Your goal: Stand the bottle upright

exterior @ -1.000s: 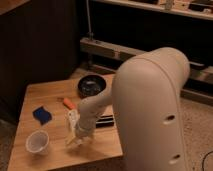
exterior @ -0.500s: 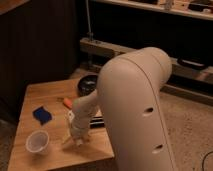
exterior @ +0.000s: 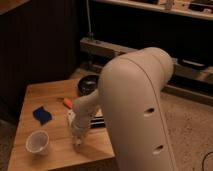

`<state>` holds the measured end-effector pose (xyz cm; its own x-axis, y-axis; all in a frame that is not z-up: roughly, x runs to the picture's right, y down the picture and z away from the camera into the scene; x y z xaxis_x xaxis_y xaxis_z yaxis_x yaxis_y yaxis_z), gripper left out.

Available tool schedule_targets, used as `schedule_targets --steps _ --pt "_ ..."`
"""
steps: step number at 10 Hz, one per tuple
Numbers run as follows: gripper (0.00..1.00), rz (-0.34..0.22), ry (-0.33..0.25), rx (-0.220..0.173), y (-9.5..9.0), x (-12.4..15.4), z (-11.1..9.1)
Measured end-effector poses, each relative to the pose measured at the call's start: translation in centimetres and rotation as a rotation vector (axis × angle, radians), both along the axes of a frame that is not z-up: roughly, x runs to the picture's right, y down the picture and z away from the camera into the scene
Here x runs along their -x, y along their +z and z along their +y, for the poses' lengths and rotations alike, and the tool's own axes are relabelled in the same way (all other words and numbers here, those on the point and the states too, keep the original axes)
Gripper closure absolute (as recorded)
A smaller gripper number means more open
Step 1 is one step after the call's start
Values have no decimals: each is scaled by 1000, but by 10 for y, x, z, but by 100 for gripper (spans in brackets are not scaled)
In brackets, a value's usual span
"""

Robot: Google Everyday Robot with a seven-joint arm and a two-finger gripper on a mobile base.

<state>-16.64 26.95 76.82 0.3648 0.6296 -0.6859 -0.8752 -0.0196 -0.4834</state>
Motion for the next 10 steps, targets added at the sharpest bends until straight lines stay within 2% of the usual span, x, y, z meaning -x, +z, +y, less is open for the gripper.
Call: schedule_targets --steps 2,3,6,9,10 --pt "96 16 -3 19 -9 -6 -10" --pt "100 30 -14 28 -15 -7 -14" --pt "100 82 -51 48 -22 -12 -17" --pt "100 141 -61 37 -44 -24 -39" --pt "100 158 -56 45 -55 -30 -49"
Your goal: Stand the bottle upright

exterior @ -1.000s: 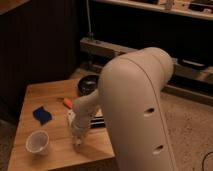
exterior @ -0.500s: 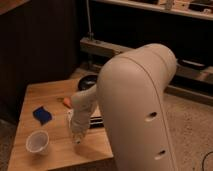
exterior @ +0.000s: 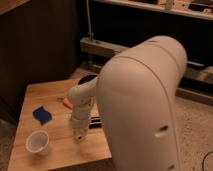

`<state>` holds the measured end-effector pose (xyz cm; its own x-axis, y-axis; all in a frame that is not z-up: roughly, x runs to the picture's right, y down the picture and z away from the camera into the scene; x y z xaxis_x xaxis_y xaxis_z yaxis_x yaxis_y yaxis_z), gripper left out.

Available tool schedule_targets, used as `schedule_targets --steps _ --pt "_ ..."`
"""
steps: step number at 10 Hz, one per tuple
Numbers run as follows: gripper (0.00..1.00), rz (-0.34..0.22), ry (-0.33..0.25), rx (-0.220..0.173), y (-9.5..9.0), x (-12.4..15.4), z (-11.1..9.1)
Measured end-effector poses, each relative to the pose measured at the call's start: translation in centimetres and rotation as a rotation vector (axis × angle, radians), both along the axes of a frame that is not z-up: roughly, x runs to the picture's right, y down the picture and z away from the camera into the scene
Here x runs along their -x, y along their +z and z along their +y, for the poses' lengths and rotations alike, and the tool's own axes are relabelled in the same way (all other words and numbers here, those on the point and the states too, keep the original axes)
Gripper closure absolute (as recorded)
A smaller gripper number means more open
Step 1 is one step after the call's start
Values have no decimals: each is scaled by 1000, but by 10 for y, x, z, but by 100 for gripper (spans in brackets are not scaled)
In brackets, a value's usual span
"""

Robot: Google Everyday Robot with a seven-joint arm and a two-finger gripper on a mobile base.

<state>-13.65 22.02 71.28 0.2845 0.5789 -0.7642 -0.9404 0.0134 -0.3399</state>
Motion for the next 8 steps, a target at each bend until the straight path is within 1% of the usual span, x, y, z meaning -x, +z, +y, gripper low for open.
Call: schedule_targets --steps 1,3,4,7,8 --pt "100 12 11 19 -9 -4 -8" --pt "100 19 26 75 -21 -14 -20" --pt "100 21 25 117 -27 -16 -24" --pt "100 21 5 248 -54 -23 -43" --pt "100 22 4 271 -57 -26 -44"
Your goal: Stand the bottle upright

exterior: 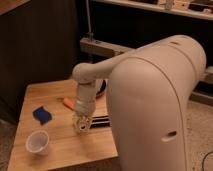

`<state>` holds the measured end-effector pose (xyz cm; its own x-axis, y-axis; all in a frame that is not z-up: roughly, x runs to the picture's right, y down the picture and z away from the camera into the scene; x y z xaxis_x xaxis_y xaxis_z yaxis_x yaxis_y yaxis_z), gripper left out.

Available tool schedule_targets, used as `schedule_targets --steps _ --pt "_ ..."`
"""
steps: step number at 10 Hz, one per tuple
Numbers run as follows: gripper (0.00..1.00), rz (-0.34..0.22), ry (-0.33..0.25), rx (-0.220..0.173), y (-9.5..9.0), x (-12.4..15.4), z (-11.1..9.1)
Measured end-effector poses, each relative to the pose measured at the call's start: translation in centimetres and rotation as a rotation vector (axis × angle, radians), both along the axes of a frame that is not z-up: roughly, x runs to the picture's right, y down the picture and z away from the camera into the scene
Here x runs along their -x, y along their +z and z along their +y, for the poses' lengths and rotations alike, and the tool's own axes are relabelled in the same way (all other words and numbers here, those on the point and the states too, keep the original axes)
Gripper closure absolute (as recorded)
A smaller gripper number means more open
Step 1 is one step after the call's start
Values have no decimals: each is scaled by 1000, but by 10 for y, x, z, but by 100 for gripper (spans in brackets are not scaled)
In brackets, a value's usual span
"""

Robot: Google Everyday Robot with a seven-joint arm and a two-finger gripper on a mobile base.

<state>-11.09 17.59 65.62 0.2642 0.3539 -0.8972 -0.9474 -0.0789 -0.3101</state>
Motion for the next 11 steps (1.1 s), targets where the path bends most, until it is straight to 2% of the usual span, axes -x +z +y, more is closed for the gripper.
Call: schedule_targets --steps 5,11 --pt "100 2 -12 84 -8 -14 2" --pt "100 10 -84 162 -19 -25 5"
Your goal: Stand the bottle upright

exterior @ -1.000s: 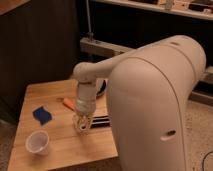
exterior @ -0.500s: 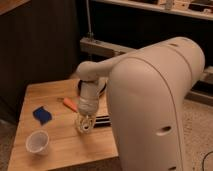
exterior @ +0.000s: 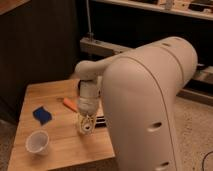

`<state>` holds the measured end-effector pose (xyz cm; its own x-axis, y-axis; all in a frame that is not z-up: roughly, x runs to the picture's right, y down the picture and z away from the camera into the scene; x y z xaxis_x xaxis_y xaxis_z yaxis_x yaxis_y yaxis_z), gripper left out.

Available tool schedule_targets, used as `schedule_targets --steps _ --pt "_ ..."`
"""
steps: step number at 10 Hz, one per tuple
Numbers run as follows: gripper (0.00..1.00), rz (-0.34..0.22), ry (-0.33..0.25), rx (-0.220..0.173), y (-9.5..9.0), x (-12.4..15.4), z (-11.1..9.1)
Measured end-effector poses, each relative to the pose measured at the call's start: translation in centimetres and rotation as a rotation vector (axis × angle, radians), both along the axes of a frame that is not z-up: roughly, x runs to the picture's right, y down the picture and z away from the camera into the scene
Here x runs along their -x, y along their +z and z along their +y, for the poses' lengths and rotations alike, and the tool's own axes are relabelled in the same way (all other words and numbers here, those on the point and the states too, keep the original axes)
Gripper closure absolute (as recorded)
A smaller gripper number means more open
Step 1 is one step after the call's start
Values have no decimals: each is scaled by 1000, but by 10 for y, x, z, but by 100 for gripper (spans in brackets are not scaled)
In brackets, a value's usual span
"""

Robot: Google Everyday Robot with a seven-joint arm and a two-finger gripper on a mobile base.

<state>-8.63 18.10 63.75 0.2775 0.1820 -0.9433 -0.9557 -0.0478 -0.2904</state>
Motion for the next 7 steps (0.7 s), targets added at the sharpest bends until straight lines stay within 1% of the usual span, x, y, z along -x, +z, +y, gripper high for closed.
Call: schedule_targets --steps 2,4,7 --pt "100 11 -14 24 -4 -8 4" --pt "100 13 -35 56 -13 -16 10" --pt "100 10 -48 105 -20 -26 20"
